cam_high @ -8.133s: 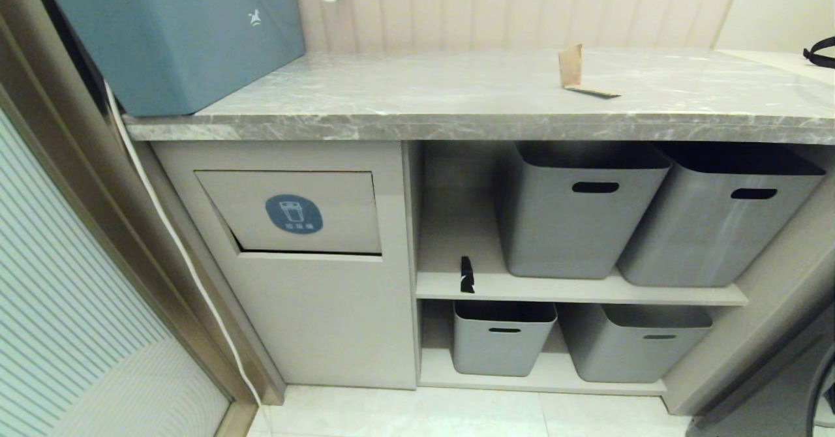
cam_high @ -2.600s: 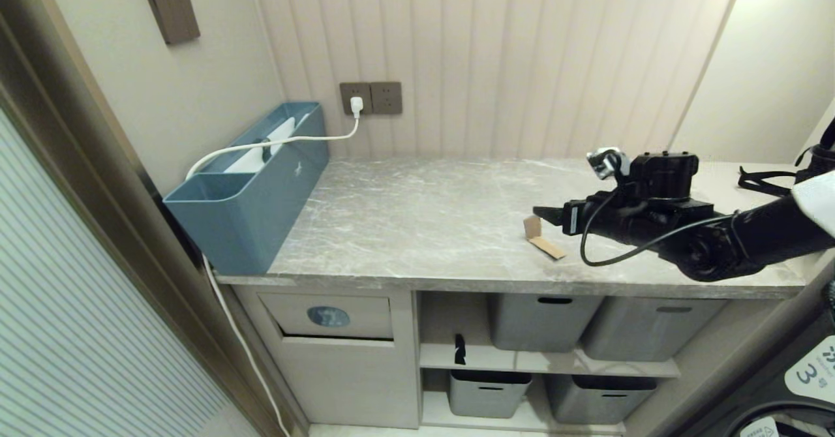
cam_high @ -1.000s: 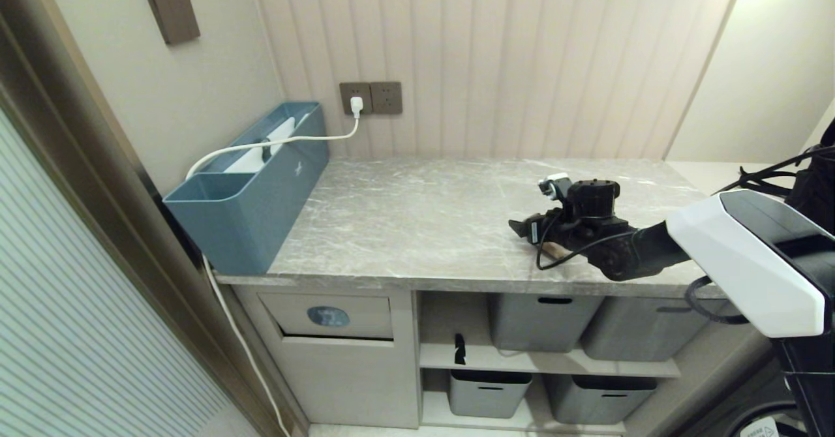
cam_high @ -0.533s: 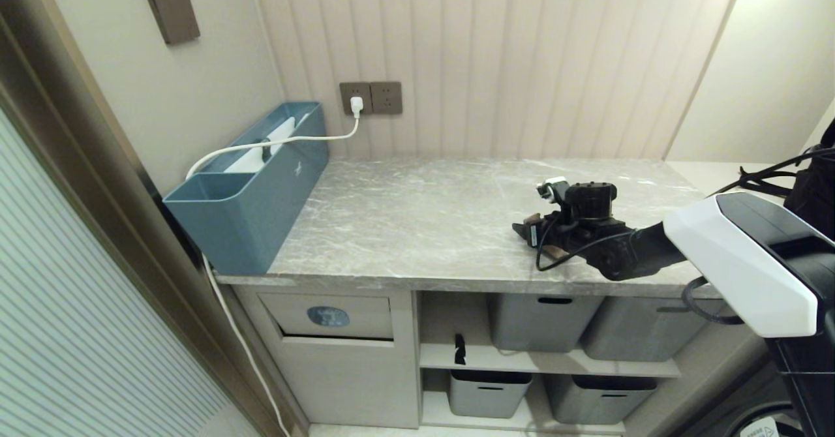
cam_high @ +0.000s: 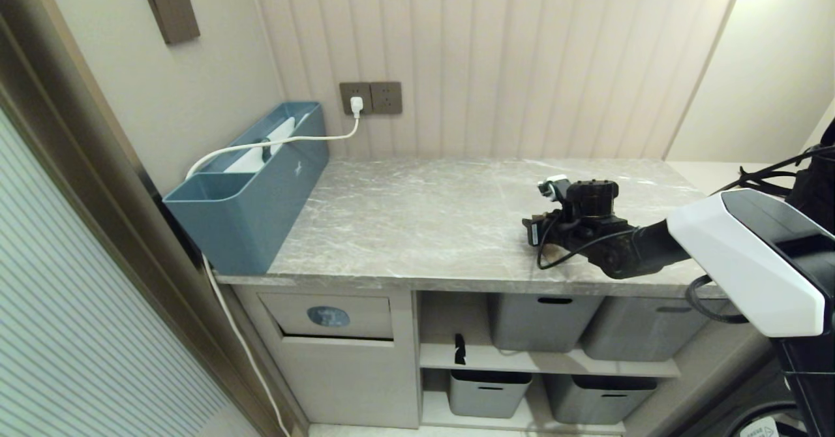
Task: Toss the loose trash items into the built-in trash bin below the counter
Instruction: Pick up the garbage, then hand it to the other hand
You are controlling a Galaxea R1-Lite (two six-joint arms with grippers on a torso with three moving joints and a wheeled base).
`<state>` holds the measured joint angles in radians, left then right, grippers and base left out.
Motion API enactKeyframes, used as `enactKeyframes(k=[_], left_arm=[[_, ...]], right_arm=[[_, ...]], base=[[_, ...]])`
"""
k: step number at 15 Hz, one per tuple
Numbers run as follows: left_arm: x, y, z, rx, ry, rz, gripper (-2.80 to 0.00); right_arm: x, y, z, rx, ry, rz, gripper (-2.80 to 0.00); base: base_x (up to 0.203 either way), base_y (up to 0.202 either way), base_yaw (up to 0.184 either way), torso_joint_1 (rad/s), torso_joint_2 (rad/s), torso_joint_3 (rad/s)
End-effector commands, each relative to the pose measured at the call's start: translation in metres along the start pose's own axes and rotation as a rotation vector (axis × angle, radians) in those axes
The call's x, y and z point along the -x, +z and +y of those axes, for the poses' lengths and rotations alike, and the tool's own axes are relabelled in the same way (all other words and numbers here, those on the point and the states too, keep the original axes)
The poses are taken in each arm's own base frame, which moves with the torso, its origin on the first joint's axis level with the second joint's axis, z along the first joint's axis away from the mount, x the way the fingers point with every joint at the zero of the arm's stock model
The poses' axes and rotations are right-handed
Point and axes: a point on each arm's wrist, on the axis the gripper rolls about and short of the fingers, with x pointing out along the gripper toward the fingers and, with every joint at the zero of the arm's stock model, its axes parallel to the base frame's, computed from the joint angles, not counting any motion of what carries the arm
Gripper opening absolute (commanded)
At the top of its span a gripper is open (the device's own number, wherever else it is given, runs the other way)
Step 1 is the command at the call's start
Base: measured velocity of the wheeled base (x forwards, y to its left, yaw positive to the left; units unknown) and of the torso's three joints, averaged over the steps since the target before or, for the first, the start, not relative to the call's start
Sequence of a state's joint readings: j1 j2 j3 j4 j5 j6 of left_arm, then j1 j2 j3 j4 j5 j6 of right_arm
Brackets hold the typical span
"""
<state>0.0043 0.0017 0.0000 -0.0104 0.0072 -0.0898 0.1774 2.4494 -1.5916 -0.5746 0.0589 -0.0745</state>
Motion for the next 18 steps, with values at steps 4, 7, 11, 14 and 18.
enactKeyframes(k=[4,7,11,14,18], left_arm=[[0.000,-0.001,0.000,0.001,0.001,0.004,-2.80],[0.000,-0.001,0.000,0.001,0.001,0.004,-2.80],[0.000,-0.001,0.000,0.001,0.001,0.004,-2.80],[0.000,-0.001,0.000,0.001,0.001,0.004,-2.80],[0.000,-0.001,0.000,0.001,0.001,0.004,-2.80]], right_arm=[[0.018,0.025,-0.001,0.001,-0.002,-0.043,-2.80],[0.057,0.058,0.001,-0.035,0.018,-0.083,-2.80],[0.124,0.090,0.009,-0.177,0.182,-0.205,-2.80],[0.191,0.106,0.010,-0.233,0.192,-0.289,-2.80],[0.269,0.109,0.009,-0.668,0.096,-0.341,-2.80]], base=[[0.000,0.000,0.000,0.000,0.00,0.000],[0.000,0.000,0.000,0.000,0.00,0.000],[0.000,0.000,0.000,0.000,0.00,0.000],[0.000,0.000,0.000,0.000,0.00,0.000],[0.000,0.000,0.000,0.000,0.00,0.000]])
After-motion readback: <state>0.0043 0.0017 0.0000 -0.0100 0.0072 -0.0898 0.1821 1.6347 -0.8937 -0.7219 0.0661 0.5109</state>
